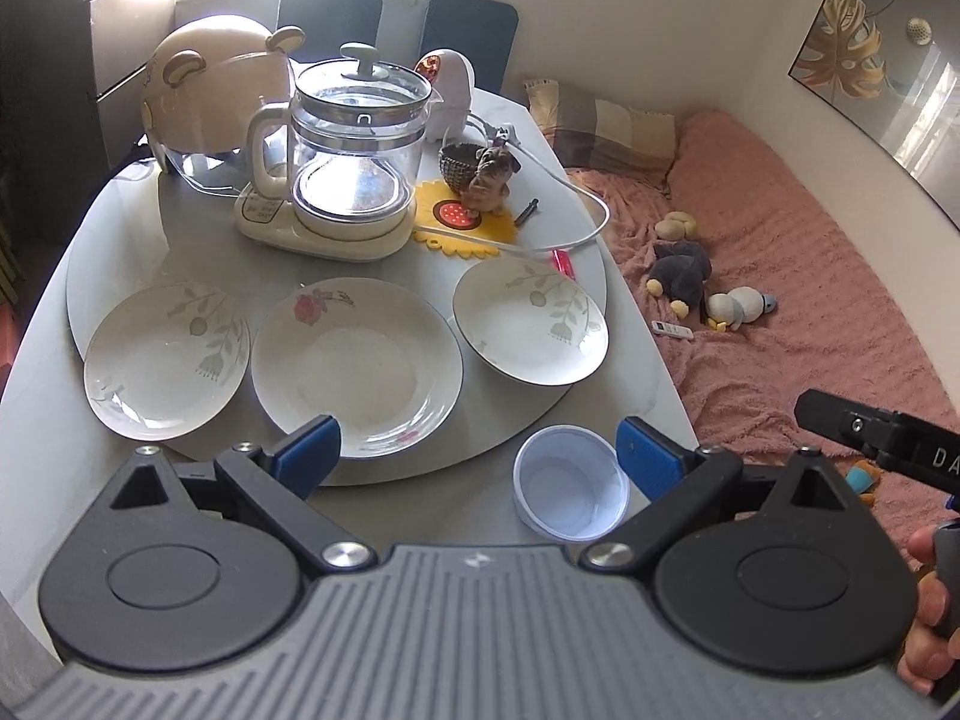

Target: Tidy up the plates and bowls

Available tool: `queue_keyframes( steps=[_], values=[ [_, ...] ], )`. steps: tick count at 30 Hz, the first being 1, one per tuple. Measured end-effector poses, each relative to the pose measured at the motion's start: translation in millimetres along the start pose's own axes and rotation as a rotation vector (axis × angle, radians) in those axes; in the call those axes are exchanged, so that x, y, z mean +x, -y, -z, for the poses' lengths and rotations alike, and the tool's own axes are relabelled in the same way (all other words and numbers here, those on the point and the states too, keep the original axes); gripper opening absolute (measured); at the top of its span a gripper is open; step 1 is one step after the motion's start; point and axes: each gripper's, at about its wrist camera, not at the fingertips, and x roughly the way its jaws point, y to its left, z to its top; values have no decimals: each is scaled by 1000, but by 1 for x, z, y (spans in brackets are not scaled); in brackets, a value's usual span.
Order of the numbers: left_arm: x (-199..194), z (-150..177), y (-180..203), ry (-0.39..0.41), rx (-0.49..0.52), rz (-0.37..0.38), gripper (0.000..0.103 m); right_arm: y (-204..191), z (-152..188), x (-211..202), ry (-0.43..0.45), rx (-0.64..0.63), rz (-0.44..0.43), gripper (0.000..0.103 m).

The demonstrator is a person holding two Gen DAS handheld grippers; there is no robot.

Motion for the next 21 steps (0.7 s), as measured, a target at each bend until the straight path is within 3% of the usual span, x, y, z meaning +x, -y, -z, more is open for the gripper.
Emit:
queue_keyframes(
  steps=[4,10,18,21],
  values=[
    [11,-5,-11,-21,-23,39,100,-6,0,6,-14,-5,7,103],
    [35,-12,-13,-54,-9,21,100,-7,-7,28,-32,-1,52,103],
    [84,-29,-11,-102,-26,-36,100,14,-21,69,-91,45,6,103],
    [106,-43,-9,-120,-33,4,100,25,-29,88,-118,98,-31,100]
  ],
)
